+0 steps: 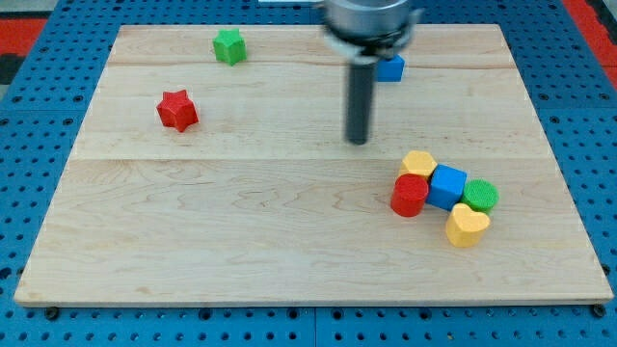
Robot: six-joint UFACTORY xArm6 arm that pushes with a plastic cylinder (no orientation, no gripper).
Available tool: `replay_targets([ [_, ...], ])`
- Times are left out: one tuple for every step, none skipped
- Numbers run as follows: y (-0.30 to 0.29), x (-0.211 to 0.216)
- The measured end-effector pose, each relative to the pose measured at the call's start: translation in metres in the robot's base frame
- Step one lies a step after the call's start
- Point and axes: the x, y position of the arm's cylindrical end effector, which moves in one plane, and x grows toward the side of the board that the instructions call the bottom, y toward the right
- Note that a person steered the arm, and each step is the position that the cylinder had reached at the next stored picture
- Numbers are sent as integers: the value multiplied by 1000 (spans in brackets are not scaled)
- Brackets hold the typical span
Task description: Slide the blue triangle to the left side of the board
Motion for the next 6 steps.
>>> replay_targets([
  [92,-47],
  [113,-119],
  [14,-150],
  [-48,-129],
  [-31,-115],
  [-34,-162],
])
